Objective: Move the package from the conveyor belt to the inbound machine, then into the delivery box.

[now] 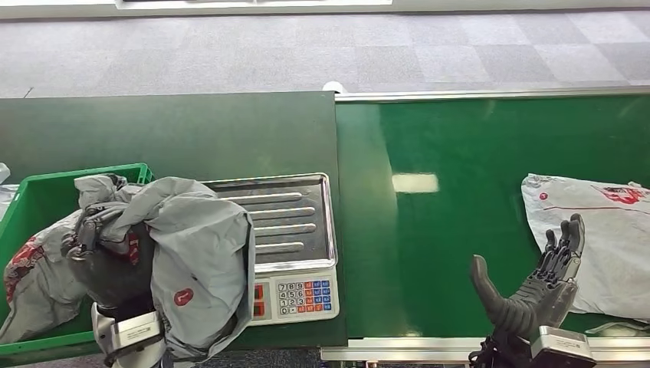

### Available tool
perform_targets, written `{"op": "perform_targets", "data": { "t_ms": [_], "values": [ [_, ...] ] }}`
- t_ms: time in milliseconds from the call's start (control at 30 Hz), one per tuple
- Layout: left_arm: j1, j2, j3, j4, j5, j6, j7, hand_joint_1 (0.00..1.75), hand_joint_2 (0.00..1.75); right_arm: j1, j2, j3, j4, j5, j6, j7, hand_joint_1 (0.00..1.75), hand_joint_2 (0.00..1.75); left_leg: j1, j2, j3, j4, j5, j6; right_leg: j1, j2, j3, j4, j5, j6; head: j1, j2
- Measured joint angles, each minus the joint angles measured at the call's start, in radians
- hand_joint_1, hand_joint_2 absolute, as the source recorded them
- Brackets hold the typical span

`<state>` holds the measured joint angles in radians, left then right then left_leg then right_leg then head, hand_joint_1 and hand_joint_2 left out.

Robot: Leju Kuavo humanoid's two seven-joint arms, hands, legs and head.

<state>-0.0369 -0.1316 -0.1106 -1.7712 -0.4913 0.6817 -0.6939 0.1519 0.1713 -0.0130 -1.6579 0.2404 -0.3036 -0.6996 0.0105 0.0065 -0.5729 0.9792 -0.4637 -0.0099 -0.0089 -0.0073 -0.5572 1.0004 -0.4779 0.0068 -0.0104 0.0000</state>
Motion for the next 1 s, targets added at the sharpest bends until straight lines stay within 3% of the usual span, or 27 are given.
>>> {"op": "perform_targets", "data": {
  "t_ms": [133,267,467,567,700,767,833,900,1000],
  "values": [
    [0.000,0.019,0.032,-0.036,0.059,0.000,0.000,1.75,1.75,0.002,0.000,0.000,0.000,-0.001,-0.001,0.000,0.00,1.75,0.000,0.000,0.000,0.000,0.000,0.000,0.000,0.000,0.000,0.000,0.000,0.000,0.000,0.000],
    [-0.038,0.035,0.125,-0.005,0.073,-0.010,0.035,1.75,1.75,0.008,0.002,-0.002,-0.001,0.002,-0.005,0.000,0.00,1.75,0.000,0.000,0.000,0.000,0.000,0.000,0.000,0.000,0.000,0.000,0.000,0.000,0.000,0.000],
    [-0.213,0.142,0.380,0.233,-0.061,-0.061,0.249,1.75,1.75,0.030,0.010,-0.016,-0.012,0.011,0.008,0.000,0.00,1.75,0.002,0.003,0.001,0.000,0.001,-0.002,0.002,0.002,0.000,0.001,0.001,-0.002,0.000,0.000],
    [-0.273,0.203,0.501,0.366,-0.116,-0.062,0.282,1.75,1.75,0.035,0.013,-0.025,-0.012,0.012,0.015,0.000,0.00,1.75,0.002,0.006,0.001,0.000,0.001,-0.002,0.002,0.005,-0.001,0.001,0.001,-0.003,0.000,0.000],
    [-0.304,0.244,0.606,0.492,-0.145,-0.063,0.289,1.69,1.75,0.035,0.017,-0.032,-0.013,0.014,0.012,0.000,0.00,1.75,0.002,0.006,0.001,0.000,0.001,-0.003,0.002,0.005,-0.002,0.001,0.001,-0.003,0.000,0.000],
    [-0.312,0.251,0.639,0.534,-0.160,-0.066,0.289,1.18,1.75,0.038,0.020,-0.039,-0.015,0.012,0.008,0.000,0.00,1.75,0.002,0.006,0.000,0.000,0.001,-0.003,0.001,0.005,-0.002,0.001,0.001,-0.003,0.000,0.000],
    [-0.319,0.253,0.659,0.565,-0.172,-0.068,0.291,0.36,1.75,0.045,0.021,-0.047,-0.019,0.007,0.007,0.000,0.00,1.75,0.001,0.005,0.000,0.000,0.001,-0.003,0.001,0.005,-0.002,0.001,0.001,-0.003,0.001,0.000],
    [-0.325,0.251,0.673,0.584,-0.174,-0.074,0.291,0.00,1.75,0.052,0.023,-0.054,-0.026,0.002,0.012,0.000,0.00,1.75,0.001,0.005,0.000,0.000,0.000,-0.003,0.001,0.005,-0.002,0.001,0.001,-0.003,0.001,0.000],
    [-0.328,0.244,0.688,0.597,-0.153,-0.109,0.283,0.00,1.75,0.057,0.025,-0.065,-0.031,0.004,0.021,0.000,0.00,1.75,0.001,0.005,0.000,0.000,0.000,-0.003,0.001,0.005,-0.002,0.001,0.001,-0.003,0.000,0.000]
  ]
}}
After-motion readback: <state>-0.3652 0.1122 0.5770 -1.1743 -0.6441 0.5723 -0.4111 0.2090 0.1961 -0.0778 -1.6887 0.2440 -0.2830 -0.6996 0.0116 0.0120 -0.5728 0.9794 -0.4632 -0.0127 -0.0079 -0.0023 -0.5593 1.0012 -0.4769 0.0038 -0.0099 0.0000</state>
